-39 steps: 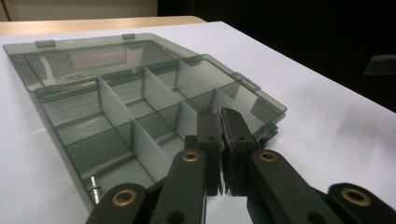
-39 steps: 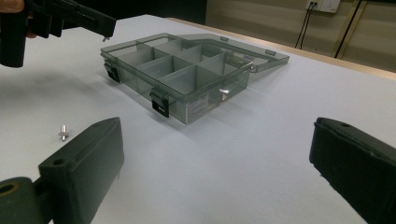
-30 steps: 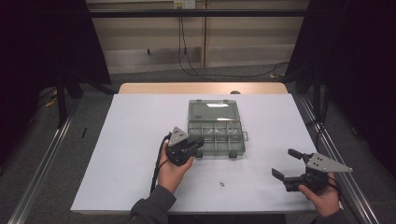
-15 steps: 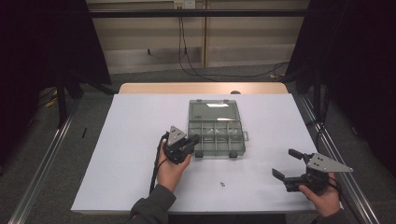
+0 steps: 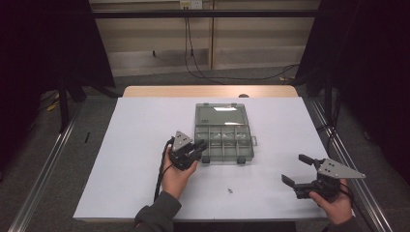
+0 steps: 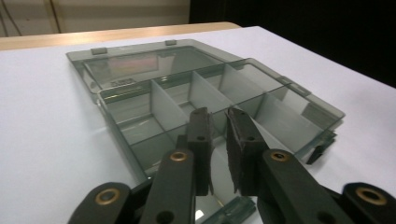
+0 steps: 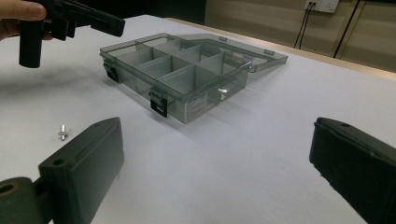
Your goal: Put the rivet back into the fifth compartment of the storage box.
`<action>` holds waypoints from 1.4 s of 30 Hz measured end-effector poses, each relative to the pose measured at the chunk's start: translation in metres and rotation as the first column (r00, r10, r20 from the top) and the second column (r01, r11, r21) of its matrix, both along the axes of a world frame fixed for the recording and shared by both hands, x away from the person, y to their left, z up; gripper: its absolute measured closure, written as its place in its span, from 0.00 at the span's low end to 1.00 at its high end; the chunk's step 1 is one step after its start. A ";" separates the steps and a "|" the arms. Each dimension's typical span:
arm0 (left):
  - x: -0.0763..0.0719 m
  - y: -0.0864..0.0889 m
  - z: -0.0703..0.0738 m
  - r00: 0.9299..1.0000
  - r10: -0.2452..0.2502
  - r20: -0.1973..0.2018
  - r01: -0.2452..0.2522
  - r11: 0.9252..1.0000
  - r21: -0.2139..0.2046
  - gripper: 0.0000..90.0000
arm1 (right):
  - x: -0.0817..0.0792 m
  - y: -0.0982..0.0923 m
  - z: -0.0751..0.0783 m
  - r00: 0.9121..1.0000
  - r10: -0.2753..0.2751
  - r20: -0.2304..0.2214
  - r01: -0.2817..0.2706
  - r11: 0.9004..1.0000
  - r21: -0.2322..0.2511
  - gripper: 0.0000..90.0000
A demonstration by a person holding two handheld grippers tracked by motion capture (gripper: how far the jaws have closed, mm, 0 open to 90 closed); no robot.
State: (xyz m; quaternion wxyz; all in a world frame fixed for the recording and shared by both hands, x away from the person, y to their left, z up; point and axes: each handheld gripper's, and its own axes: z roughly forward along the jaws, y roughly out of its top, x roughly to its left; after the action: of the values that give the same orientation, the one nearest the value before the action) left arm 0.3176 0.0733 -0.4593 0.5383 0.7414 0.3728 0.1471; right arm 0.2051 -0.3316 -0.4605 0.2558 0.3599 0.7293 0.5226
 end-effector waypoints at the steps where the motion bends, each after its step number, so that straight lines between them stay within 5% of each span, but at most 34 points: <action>1: -0.001 -0.001 0.000 1.000 -0.005 0.000 0.005 1.000 -0.002 0.87 | 0.000 0.000 0.000 1.000 0.000 0.001 0.000 1.000 0.000 0.03; 13: -0.016 -0.008 0.006 0.992 -0.127 -0.025 0.126 0.990 -0.066 0.70 | 0.000 0.000 0.000 1.000 0.000 0.000 0.000 1.000 -0.001 0.03; 16: -0.020 -0.012 0.007 0.988 -0.149 -0.028 0.148 0.988 -0.051 0.66 | 0.000 0.000 0.000 1.000 -0.005 0.000 0.005 1.000 -0.003 0.03; 20: -0.024 -0.017 0.006 0.980 -0.198 -0.016 0.196 0.976 -0.091 0.55 | 0.000 0.001 0.000 1.000 -0.004 0.001 0.004 1.000 -0.003 0.03; 29: -0.033 -0.027 0.005 0.973 -0.231 -0.017 0.229 0.971 -0.072 0.30 | 0.001 0.001 0.000 1.000 -0.008 -0.001 0.008 1.000 -0.003 0.03; 34: -0.037 -0.034 0.003 0.957 -0.288 -0.016 0.286 0.955 -0.071 0.23 | 0.001 0.001 0.000 1.000 -0.002 -0.007 0.002 1.000 0.000 0.03; 42: -0.042 -0.041 0.000 0.946 -0.325 -0.019 0.324 0.945 -0.037 0.17 | 0.001 0.001 0.000 1.000 -0.004 -0.003 0.004 1.000 -0.002 0.03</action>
State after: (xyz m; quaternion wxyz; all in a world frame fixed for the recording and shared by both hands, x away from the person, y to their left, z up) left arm 0.2752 0.0328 -0.4592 0.5628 0.7853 0.2547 0.0411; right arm 0.2058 -0.3310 -0.4605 0.2560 0.3620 0.7296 0.5207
